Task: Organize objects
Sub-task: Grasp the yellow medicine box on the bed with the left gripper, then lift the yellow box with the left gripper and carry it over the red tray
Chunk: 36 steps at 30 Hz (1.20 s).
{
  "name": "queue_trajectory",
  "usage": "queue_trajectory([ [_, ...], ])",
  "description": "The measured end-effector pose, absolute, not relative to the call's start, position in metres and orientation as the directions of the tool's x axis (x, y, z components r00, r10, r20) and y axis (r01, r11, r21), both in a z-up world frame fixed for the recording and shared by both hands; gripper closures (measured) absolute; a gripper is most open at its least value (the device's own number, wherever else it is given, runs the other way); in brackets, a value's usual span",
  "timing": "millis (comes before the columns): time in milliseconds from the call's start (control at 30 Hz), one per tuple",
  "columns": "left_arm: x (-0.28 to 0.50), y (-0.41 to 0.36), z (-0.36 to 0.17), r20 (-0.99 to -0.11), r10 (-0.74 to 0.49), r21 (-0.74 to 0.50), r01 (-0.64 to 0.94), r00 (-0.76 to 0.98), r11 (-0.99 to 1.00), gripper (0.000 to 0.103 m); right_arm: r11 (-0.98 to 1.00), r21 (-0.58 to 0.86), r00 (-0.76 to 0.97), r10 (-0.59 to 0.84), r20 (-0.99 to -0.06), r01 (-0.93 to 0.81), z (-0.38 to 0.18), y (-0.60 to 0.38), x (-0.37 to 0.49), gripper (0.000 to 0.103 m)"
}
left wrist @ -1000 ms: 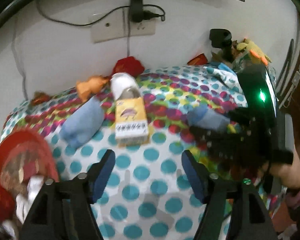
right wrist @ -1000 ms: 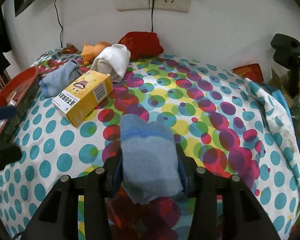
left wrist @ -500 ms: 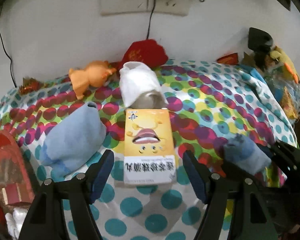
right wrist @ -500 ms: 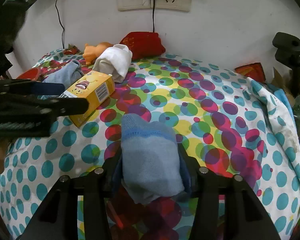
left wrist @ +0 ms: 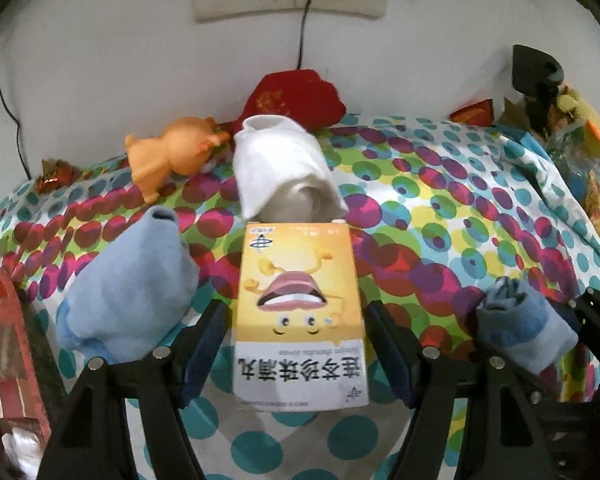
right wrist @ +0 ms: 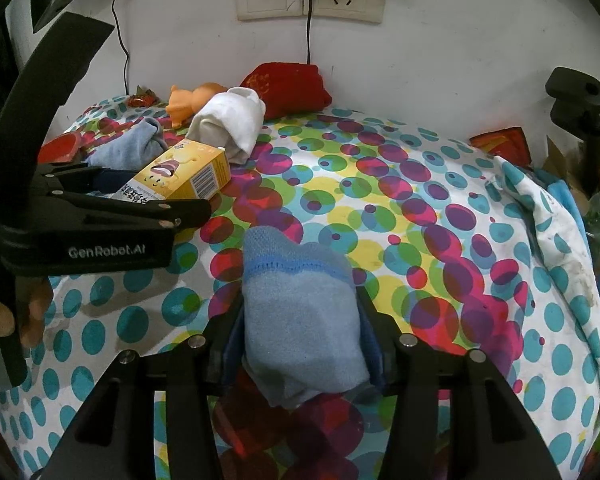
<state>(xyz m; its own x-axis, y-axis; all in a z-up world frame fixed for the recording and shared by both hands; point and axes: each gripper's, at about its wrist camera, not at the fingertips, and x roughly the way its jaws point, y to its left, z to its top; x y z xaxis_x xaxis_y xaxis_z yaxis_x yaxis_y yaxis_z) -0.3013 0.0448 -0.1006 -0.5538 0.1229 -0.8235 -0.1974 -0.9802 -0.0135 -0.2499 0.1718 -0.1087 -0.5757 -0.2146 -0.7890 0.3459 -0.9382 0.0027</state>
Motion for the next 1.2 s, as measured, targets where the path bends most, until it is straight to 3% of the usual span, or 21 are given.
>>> queue_trajectory([
  [100, -0.300, 0.044, -0.101, -0.814, 0.125, -0.021, -0.186, -0.567, -0.982, 0.032, -0.938, 0.000, -0.576, -0.212, -0.789, 0.346, -0.108, 0.171, -0.250, 0.054],
  [133, -0.299, 0.045, -0.101, -0.811, 0.125, -0.021, -0.185, -0.572, -0.983, 0.036, -0.938, -0.002, -0.577, -0.211, -0.789, 0.346, -0.108, 0.171, -0.250, 0.054],
  [167, -0.298, 0.046, -0.100, -0.804, 0.129, -0.021, -0.189, -0.581, -0.982, 0.051, -0.938, -0.004, -0.577, -0.210, -0.789, 0.346, -0.108, 0.171, -0.250, 0.054],
  [1200, -0.229, 0.034, -0.098, -0.802, 0.114, -0.003, -0.186, -0.587, -0.982, 0.051, -0.938, -0.003, -0.577, -0.210, -0.790, 0.346, -0.108, 0.170, -0.250, 0.054],
])
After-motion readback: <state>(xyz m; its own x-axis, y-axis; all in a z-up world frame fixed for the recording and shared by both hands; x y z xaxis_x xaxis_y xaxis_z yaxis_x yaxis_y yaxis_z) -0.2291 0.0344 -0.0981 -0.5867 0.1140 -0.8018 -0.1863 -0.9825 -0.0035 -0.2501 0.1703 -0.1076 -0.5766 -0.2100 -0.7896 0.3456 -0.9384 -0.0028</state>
